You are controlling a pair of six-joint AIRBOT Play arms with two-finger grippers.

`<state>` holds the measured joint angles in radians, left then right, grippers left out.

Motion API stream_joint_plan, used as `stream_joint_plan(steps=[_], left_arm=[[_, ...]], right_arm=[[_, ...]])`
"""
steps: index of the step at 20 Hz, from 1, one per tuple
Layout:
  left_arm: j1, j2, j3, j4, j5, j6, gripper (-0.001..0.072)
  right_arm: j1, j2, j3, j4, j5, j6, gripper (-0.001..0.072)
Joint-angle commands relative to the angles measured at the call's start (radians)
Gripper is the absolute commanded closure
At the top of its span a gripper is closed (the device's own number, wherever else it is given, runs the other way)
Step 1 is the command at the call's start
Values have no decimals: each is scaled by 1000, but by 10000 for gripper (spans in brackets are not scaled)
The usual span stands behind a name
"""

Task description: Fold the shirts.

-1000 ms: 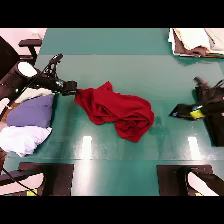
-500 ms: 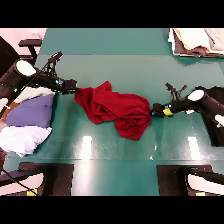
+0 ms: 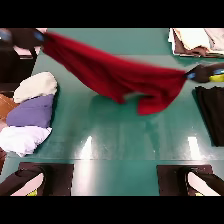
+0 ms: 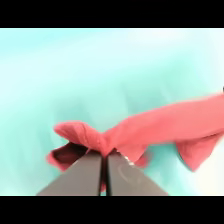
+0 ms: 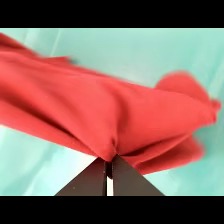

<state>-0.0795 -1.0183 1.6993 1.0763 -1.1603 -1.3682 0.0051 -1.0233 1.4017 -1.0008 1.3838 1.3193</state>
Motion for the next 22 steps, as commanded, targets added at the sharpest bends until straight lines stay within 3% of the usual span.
stream_joint_plan(steps=[1,6,12,15,18,22], left_arm=[[1,101,219,4,-32,-5,684],[1,115,373,2,-32,-19,685],[1,-6,225,148,-90,-19,684],[1,-153,90,151,-88,-19,684],[1,-352,-8,151,-79,-18,683],[1,-583,-27,156,-43,-11,679]], right_arm=[[-67,156,179,-23,115,36,695],[-158,174,378,-21,240,100,695],[-127,-51,539,-24,302,176,695],[-45,-224,470,-36,296,184,695],[53,-395,333,-179,230,183,694],[95,-578,258,-151,99,171,688]])
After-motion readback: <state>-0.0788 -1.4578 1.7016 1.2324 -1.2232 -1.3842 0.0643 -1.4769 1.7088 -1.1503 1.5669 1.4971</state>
